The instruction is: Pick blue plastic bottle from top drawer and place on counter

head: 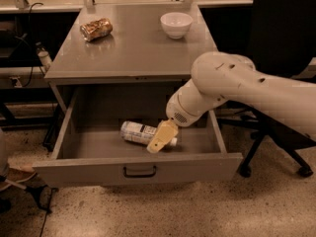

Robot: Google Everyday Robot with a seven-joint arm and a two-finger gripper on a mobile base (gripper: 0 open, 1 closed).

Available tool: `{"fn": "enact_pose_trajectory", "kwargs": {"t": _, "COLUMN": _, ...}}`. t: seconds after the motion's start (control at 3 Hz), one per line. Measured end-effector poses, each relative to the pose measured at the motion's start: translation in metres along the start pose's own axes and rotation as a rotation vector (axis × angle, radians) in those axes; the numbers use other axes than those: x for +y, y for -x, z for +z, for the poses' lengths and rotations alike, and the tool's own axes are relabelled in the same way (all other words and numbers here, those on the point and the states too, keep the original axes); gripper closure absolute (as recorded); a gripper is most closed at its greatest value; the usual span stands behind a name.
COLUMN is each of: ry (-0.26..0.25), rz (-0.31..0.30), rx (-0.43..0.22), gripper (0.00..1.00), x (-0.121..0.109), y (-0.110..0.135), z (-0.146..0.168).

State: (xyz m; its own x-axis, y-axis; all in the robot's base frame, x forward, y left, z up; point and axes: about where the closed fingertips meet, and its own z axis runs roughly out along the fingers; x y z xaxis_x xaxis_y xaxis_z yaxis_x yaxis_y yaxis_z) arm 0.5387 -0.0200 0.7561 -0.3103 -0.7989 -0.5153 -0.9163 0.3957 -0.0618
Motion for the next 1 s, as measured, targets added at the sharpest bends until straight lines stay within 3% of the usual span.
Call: {"fn": "enact_pose_trajectory", "kwargs": {"t": 1.0, "ry": 0.011, "rz": 0.114, "rx": -0.004, "gripper": 0.00, "x": -0.017, "y": 0.040, "z": 0.091}}
